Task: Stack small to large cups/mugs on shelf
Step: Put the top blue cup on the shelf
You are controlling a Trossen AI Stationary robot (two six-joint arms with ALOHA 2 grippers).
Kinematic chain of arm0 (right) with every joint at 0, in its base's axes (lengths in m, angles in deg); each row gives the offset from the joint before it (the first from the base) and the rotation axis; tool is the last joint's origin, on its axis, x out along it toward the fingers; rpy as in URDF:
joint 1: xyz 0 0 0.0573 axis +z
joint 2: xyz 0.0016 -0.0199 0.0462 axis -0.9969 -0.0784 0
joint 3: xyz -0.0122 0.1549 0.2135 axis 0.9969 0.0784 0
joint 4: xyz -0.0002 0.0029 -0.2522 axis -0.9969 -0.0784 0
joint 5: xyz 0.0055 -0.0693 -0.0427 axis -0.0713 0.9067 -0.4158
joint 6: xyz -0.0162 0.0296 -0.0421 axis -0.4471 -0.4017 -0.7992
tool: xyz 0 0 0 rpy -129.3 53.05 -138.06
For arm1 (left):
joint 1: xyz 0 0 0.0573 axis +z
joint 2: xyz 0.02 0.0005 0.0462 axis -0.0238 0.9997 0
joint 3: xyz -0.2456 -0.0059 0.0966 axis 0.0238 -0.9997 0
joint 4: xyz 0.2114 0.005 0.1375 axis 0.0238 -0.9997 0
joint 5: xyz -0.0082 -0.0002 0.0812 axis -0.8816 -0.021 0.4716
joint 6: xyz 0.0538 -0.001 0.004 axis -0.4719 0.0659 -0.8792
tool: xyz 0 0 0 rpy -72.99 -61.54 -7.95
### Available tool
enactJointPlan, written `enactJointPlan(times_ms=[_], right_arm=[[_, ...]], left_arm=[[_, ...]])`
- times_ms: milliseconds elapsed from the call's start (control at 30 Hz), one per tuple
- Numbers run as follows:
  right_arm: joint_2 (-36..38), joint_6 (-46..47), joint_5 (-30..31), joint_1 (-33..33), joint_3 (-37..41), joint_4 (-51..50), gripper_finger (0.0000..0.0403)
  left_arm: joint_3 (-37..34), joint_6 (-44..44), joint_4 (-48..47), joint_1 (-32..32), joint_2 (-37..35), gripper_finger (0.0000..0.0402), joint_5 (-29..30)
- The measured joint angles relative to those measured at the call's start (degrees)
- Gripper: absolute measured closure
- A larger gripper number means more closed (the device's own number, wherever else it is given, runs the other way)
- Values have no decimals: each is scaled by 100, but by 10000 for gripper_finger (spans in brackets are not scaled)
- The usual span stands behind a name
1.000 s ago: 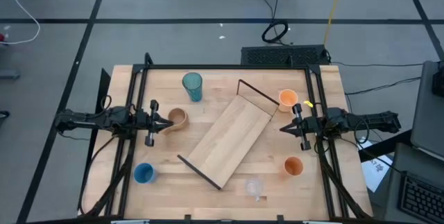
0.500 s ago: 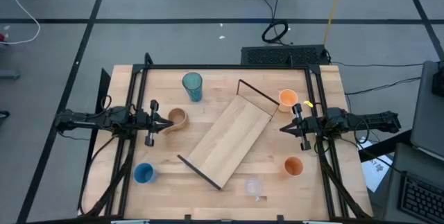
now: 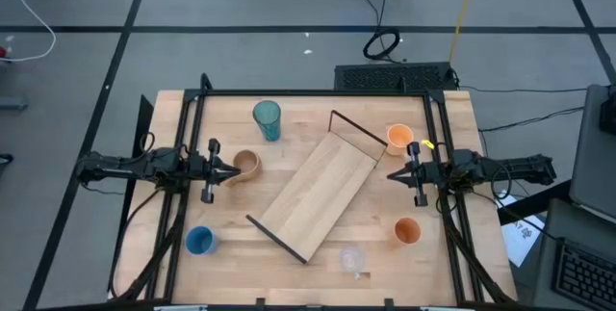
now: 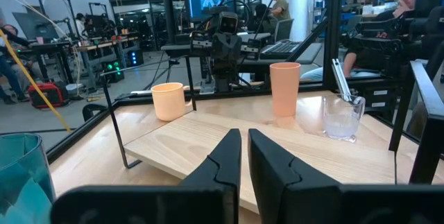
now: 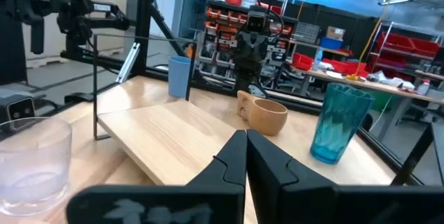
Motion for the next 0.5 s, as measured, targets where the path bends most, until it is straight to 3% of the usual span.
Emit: enactJointPlan(times_ms=[500], right_arm=[[0, 2, -4, 0, 0, 61, 403]], left_arm=[[2, 0, 0, -1, -1, 371, 2]])
